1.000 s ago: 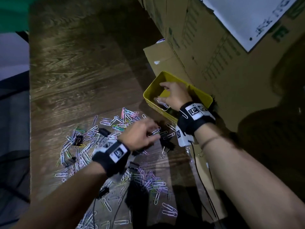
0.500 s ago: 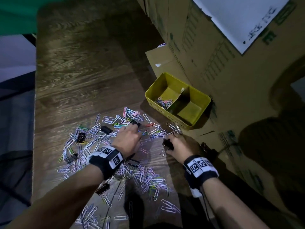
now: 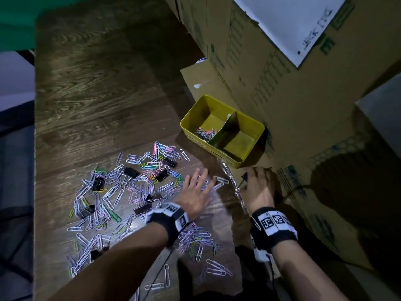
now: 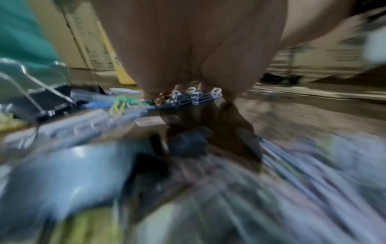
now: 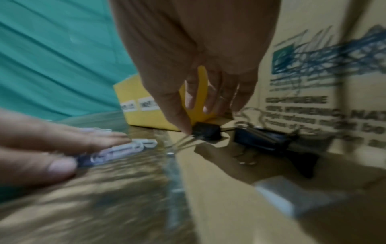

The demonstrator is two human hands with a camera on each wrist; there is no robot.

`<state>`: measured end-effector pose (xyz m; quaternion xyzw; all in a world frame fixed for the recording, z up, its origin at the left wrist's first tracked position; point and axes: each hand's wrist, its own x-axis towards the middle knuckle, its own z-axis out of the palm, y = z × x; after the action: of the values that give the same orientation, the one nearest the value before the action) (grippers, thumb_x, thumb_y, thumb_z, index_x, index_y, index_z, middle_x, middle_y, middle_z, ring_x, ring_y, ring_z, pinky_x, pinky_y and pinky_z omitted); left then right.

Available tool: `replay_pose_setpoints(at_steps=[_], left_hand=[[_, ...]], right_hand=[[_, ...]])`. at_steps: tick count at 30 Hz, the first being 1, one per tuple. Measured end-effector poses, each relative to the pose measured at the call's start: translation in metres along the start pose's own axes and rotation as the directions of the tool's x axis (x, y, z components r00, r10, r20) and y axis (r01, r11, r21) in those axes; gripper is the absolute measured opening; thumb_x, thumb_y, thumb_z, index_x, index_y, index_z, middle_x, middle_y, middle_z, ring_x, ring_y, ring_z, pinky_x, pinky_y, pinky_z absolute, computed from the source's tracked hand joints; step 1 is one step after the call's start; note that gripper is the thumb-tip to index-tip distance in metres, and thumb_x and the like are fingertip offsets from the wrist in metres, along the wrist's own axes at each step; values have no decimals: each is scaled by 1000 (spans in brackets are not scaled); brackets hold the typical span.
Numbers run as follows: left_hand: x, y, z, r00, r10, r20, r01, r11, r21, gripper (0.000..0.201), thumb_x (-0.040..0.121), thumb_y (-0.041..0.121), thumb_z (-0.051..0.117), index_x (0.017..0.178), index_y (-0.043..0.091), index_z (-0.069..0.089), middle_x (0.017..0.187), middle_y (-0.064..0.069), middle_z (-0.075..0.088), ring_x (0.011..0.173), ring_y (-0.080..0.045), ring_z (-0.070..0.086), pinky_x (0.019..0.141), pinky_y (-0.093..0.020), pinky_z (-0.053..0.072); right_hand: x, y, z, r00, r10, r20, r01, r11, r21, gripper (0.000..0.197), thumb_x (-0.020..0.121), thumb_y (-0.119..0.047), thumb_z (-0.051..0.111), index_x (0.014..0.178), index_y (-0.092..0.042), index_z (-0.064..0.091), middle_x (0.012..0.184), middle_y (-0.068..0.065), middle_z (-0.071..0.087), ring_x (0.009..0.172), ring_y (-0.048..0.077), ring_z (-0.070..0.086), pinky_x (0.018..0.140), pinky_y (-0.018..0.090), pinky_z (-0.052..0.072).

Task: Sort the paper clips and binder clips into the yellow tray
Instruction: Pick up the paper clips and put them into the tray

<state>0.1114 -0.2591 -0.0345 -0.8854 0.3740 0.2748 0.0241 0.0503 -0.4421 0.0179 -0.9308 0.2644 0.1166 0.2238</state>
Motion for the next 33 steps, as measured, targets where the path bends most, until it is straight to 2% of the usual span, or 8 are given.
replay_pose_setpoints(at_steps=[3, 6, 10, 15, 20, 25, 29, 33], left_hand=[[-26, 6, 14, 997, 70, 38, -71, 997, 38, 59, 101, 32, 23, 143, 28, -17, 150, -10, -27, 136, -30, -28, 111, -46, -14], [-49, 2, 13, 983, 185, -10, -184, 982, 38, 56, 97, 21, 38, 146, 21, 11, 156, -15, -2, 143, -34, -4, 115, -46, 2], [-57, -13, 0, 979, 173, -105, -179, 982, -57, 52, 95, 37, 42, 143, 20, 27, 147, -13, 29, 128, -28, 35, 105, -43, 36], [-55, -10, -4, 981, 175, -85, -186, 971, -153, 45, 95, 20, 46, 138, 12, 37, 136, -11, 42, 120, -27, 44, 99, -36, 40], [-63, -10, 4, 981, 120, -150, -162, 935, -316, 50, 89, 11, 55, 137, 17, 41, 138, -8, 47, 125, -25, 45, 106, -34, 33], [-75, -20, 3, 981, 23, -195, -114, 874, -472, 35, 88, 14, 59, 123, 19, 59, 119, -1, 61, 106, -17, 56, 96, -28, 43], [-78, -25, -3, 981, -121, -151, 0, 780, -625, 25, 85, 15, 64, 110, 13, 66, 101, -2, 66, 79, -10, 57, 77, -22, 49], [-80, -33, -8, 980, -197, -32, 105, 643, -759, 13, 77, 19, 72, 90, 19, 69, 84, 0, 70, 74, -12, 65, 72, -28, 55]], right_hand=[[-6, -18, 9, 967, -254, 2, 254, 967, 17, 50, 81, -6, 62, 128, -18, 50, 136, 7, 43, 125, 24, 39, 100, 36, 40], [-14, -35, 22, 891, -394, 226, 401, 916, 16, 52, 85, -14, 60, 133, -22, 43, 145, 0, 31, 135, 21, 29, 108, 42, 35], [-31, -35, 33, 869, -326, 372, 386, 917, -97, 58, 85, -30, 63, 137, -26, 35, 142, 2, 21, 134, 22, 23, 105, 54, 34], [-52, -37, 50, 863, -312, 398, 355, 934, -38, 71, 80, -39, 70, 138, -17, 36, 140, 8, 28, 129, 25, 34, 102, 40, 41], [-61, -39, 54, 870, -327, 370, 324, 943, 73, 48, 86, -19, 65, 131, -11, 50, 134, 10, 49, 114, 25, 54, 98, 32, 45], [-63, -33, 48, 880, -344, 326, 322, 939, 122, 25, 92, -10, 54, 115, -10, 63, 117, 9, 61, 96, 21, 61, 79, 19, 45], [-58, -27, 45, 896, -298, 329, 267, 954, 137, 23, 91, -9, 56, 112, -13, 66, 106, 8, 67, 84, 19, 63, 70, 19, 49], [-53, -24, 44, 928, -229, 294, 167, 961, 222, 30, 87, -13, 65, 116, -13, 65, 110, 8, 67, 89, 17, 64, 82, 24, 53]])
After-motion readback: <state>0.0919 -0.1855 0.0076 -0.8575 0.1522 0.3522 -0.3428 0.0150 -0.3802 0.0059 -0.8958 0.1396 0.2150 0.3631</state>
